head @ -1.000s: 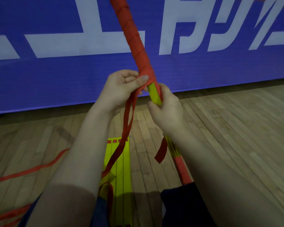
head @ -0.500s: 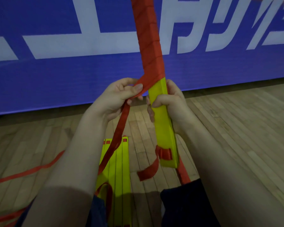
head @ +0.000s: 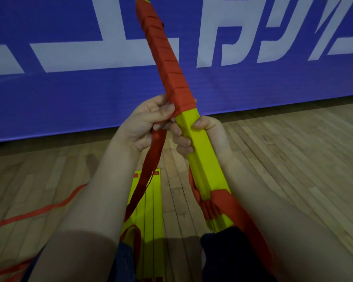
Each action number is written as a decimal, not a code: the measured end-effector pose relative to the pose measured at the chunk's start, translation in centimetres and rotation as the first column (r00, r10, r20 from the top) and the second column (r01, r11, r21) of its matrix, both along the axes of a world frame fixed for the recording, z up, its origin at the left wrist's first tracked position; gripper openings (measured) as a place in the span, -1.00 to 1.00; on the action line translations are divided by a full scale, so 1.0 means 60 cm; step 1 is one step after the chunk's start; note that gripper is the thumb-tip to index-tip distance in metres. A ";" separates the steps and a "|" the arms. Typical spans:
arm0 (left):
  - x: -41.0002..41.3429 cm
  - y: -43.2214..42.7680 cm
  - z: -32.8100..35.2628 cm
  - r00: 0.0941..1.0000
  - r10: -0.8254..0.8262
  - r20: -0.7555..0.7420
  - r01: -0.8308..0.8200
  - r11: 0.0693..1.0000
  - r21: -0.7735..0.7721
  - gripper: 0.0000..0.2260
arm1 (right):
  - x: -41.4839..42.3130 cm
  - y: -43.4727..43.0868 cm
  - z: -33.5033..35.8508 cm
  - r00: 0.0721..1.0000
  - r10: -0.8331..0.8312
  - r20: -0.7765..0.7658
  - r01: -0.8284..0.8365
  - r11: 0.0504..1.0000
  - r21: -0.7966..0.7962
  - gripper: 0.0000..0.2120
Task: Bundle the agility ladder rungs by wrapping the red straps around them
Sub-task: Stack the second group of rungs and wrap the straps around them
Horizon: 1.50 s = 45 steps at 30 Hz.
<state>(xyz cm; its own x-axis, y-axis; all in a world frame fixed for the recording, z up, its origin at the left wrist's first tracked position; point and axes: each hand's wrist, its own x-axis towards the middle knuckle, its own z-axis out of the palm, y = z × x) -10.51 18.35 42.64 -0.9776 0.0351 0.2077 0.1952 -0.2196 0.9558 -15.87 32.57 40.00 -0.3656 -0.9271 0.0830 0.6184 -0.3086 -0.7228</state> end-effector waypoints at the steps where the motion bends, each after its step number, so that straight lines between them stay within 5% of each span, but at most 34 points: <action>1: -0.001 -0.001 0.000 1.000 0.019 0.004 -0.019 1.000 -0.008 -0.54 | 0.001 0.000 0.002 1.000 -0.013 0.000 0.013 0.999 0.032 -0.65; 4: -0.004 -0.012 -0.005 0.997 0.073 0.008 -0.073 0.997 0.016 -0.55 | 0.009 0.010 0.013 0.992 -0.072 -0.104 0.088 0.983 0.159 -0.59; 7: -0.008 -0.023 -0.004 0.984 0.178 0.005 -0.178 0.984 0.015 -0.84 | 0.004 0.014 0.025 0.930 -0.120 -0.347 0.242 0.912 0.332 -0.64; 9: -0.012 -0.030 -0.001 0.964 0.266 0.015 -0.266 0.964 0.012 -0.87 | 0.000 0.014 0.025 0.756 -0.200 -0.624 0.515 0.770 0.377 -0.69; 12: -0.015 -0.037 0.000 0.939 0.343 0.027 -0.343 0.939 -0.020 -0.87 | -0.002 0.021 0.020 0.432 -0.148 -0.890 0.747 0.612 0.261 -0.42; 15: -0.018 -0.035 -0.004 0.899 0.436 0.032 -0.433 0.898 -0.074 -0.84 | 0.013 0.025 0.020 0.200 0.200 -0.959 0.803 0.528 0.277 -0.23; 17: -0.023 -0.032 -0.008 0.872 0.490 0.019 -0.485 0.867 -0.111 -0.86 | 0.022 0.014 0.006 0.017 0.329 -0.944 0.874 0.454 0.174 -0.28; 19: -0.029 -0.024 -0.011 0.850 0.527 -0.010 -0.523 0.841 -0.140 -0.88 | 0.029 -0.003 -0.011 -0.058 0.346 -0.936 0.920 0.384 0.085 -0.42; 23: -0.033 -0.004 -0.008 0.825 0.560 -0.073 -0.563 0.808 -0.171 -0.85 | 0.029 -0.015 -0.019 0.133 0.131 -0.982 0.936 0.310 0.169 -0.58; 28: -0.032 -0.001 -0.003 0.839 0.531 -0.118 -0.544 0.822 -0.168 -0.88 | 0.041 -0.020 -0.014 0.065 0.042 -0.997 0.972 0.226 0.073 -0.64; 32: -0.027 0.002 0.000 0.862 0.493 -0.119 -0.506 0.850 -0.147 -0.80 | 0.030 -0.020 -0.019 0.102 -0.004 -0.995 0.971 0.219 0.099 -0.61; 40: -0.005 -0.015 0.020 0.888 0.449 -0.094 -0.459 0.870 -0.178 -0.59 | 0.008 -0.004 -0.001 0.478 -0.383 -0.790 0.836 0.474 0.276 -0.77; 45: 0.003 -0.022 0.021 0.885 0.461 -0.067 -0.457 0.829 -0.322 -0.81 | 0.015 0.004 0.021 0.682 -0.482 -0.550 0.706 0.630 0.324 -0.76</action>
